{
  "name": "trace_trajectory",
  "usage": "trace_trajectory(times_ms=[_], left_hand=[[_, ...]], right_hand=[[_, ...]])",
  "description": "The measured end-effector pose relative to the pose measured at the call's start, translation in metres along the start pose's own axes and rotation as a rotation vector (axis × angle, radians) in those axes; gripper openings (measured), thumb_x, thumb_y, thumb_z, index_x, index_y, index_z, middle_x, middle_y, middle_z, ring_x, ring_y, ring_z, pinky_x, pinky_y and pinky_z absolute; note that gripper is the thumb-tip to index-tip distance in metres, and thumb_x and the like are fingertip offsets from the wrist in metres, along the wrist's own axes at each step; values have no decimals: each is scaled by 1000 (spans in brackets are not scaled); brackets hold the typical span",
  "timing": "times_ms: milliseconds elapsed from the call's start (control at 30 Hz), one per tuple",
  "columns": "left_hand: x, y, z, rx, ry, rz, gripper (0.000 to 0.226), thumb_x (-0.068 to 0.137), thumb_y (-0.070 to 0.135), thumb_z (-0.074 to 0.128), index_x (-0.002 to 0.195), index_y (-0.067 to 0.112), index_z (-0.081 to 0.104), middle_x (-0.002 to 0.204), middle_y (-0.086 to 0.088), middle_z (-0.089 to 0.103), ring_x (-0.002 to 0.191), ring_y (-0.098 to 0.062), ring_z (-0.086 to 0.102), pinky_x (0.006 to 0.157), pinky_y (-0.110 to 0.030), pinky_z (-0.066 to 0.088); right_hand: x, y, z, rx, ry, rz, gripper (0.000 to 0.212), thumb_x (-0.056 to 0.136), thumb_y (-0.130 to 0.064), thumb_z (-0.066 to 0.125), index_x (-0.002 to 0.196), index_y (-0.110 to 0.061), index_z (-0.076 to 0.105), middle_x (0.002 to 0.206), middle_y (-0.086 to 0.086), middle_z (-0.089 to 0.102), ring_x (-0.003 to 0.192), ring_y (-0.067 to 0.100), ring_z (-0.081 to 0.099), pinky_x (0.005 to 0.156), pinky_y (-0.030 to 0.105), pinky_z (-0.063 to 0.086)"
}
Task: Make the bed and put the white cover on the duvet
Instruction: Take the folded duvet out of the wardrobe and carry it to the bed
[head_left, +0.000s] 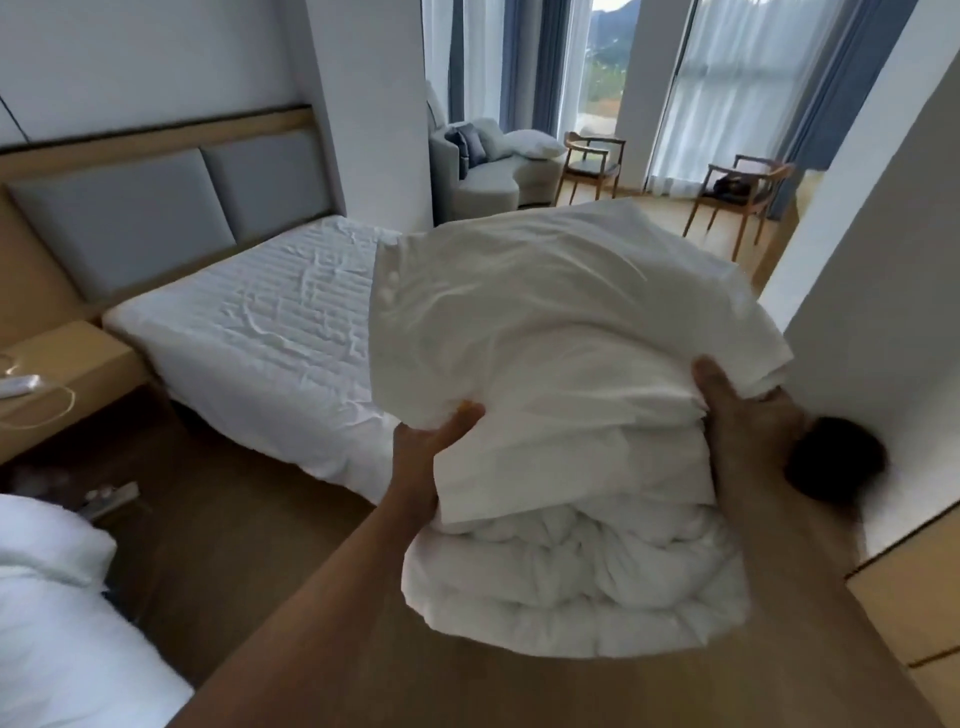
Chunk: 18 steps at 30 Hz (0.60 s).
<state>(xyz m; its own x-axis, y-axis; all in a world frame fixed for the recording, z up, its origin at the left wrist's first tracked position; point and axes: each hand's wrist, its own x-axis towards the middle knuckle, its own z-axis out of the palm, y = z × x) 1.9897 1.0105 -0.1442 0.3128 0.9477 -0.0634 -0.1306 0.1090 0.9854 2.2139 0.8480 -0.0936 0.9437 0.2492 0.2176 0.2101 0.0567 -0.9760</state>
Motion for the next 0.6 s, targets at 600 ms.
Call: trace_trajectory(times_ms=[600], left_hand=[[596,21,-61,177,-88,-46,24,77,22,89,96,13,78,97,0,79,93,-17,74,84,-32,56]], right_hand=[[243,118,504,82,159,213,20,75,-33,88,78,-27,69,83,-16,72,81,6,71,75,25,54]])
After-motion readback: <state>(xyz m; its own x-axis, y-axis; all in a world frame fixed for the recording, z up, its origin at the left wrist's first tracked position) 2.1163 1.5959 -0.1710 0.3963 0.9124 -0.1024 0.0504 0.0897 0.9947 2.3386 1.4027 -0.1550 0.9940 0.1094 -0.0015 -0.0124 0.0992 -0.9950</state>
